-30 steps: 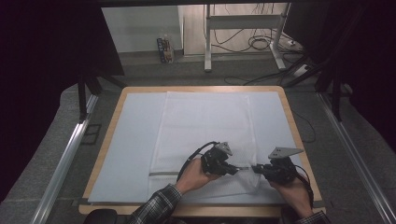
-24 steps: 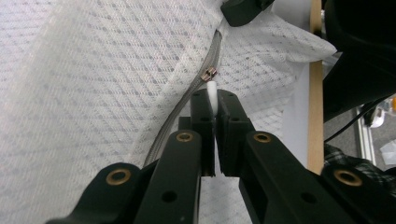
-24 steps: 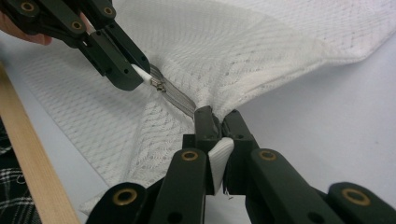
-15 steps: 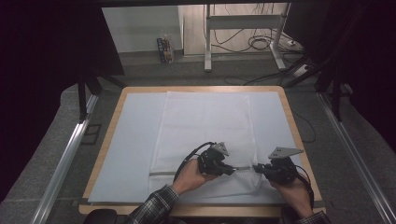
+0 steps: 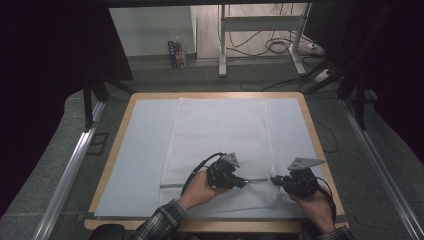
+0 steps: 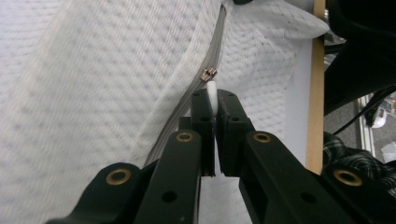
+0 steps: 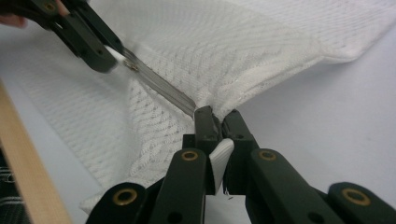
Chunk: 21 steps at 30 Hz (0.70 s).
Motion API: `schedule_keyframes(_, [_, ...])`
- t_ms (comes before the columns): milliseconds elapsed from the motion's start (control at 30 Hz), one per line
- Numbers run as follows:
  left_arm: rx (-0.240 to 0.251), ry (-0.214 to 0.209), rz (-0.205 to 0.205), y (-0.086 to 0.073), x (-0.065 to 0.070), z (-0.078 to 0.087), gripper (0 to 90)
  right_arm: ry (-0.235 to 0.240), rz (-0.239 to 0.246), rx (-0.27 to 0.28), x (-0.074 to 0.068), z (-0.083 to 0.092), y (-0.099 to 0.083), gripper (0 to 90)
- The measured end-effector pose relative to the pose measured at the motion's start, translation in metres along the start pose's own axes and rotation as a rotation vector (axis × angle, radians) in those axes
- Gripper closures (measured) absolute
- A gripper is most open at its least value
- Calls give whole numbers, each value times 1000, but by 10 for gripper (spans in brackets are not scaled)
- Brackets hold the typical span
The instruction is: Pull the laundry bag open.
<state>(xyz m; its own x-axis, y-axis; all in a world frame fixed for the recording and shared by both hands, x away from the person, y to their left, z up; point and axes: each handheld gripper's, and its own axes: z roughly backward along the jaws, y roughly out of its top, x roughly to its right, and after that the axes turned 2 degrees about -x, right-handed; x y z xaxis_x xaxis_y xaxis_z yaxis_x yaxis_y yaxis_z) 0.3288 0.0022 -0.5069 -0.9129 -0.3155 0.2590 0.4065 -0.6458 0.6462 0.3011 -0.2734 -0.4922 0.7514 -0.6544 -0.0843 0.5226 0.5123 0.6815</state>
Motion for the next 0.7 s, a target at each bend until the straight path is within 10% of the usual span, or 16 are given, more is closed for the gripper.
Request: schedule_keyframes(700, [21, 24, 66, -27, -9, 22, 876, -40, 4, -2, 2, 1, -1, 864])
